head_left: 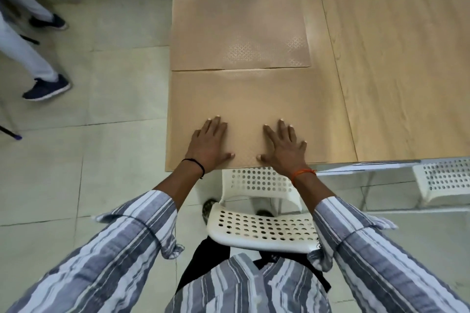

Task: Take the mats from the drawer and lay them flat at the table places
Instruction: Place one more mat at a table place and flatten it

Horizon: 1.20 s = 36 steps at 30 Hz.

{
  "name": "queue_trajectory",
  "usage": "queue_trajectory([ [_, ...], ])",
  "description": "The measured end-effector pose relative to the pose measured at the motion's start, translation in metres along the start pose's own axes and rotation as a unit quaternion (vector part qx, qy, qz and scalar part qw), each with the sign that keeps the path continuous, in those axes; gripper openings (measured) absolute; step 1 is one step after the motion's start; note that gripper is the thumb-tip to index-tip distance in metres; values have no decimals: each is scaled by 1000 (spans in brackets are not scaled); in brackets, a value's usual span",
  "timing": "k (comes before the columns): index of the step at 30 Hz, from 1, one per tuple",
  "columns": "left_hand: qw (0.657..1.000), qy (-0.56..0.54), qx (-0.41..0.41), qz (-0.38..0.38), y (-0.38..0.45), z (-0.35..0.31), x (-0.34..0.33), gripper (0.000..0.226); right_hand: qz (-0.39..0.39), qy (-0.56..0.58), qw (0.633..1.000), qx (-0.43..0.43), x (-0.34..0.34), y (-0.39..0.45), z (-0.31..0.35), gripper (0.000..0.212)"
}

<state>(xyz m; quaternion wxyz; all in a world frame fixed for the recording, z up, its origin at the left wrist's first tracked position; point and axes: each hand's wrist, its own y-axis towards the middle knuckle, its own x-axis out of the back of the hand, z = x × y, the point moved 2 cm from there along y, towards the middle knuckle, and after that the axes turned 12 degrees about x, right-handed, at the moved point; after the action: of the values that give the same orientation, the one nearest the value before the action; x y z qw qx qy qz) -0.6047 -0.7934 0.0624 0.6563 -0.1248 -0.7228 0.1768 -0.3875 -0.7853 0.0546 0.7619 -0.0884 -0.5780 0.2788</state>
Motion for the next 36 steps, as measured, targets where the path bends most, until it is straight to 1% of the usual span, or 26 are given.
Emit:
queue_trajectory([
  [2, 1000, 10, -8, 12, -2, 9, -7, 92, 14, 6, 1000, -8, 1, 1, 1, 93],
  [4, 1000, 16, -13, 6, -2, 13, -9, 93, 22, 8, 1000, -14, 2, 1, 4, 95],
  [8, 1000, 4, -14, 11, 2, 15, -4, 90, 26, 13, 999, -24, 1, 2, 9, 98],
  [10, 1000, 7, -16, 4, 3, 16, 0, 86, 26, 12, 999, -25, 1, 2, 10, 99],
  [12, 1000, -3, -14, -11, 5, 17, 5, 77, 26, 11, 999, -28, 4, 1, 11, 98],
  [14, 999, -26, -10, -23, 8, 15, 13, 64, 20, 23, 999, -35, 9, 1, 12, 93],
  [16, 999, -35, -2, -28, 16, 8, 23, 52, -4, 43, 998, -40, 16, 5, 12, 80],
  [18, 999, -29, 6, -20, 28, 0, 34, 47, -29, 42, 998, -42, 22, 9, 11, 69],
  [19, 999, -37, 9, -12, 37, -4, 38, 48, -35, 30, 998, -41, 25, 12, 10, 68],
  [22, 997, -72, -1, 3, 64, -18, 51, 59, -38, -6, 998, -40, 34, 22, 6, 73],
  [23, 998, -65, -8, 4, 73, -23, 54, 66, -39, -20, 998, -37, 36, 25, 5, 71],
  [26, 999, 2, -20, 27, 98, -30, 57, 91, -72, -60, 995, -19, 47, 36, 5, 46],
  [27, 999, 12, -12, 47, 104, -29, 56, 99, -86, -67, 994, -9, 50, 41, 6, 41],
  [28, 997, 12, 0, 72, 110, -27, 56, 107, -100, -65, 993, 8, 53, 47, 7, 41],
  [30, 994, 3, 19, 111, 118, -26, 55, 119, -125, -30, 990, 57, 57, 63, 12, 49],
  [32, 992, 4, 30, 124, 123, -26, 56, 125, -135, 1, 985, 109, 58, 81, 25, 58],
  [34, 991, 6, 42, 125, 126, -27, 58, 131, -130, 15, 981, 146, 56, 105, 37, 59],
  [36, 990, 13, 56, 130, 128, -27, 60, 136, -122, 37, 979, 160, 53, 124, 45, 58],
])
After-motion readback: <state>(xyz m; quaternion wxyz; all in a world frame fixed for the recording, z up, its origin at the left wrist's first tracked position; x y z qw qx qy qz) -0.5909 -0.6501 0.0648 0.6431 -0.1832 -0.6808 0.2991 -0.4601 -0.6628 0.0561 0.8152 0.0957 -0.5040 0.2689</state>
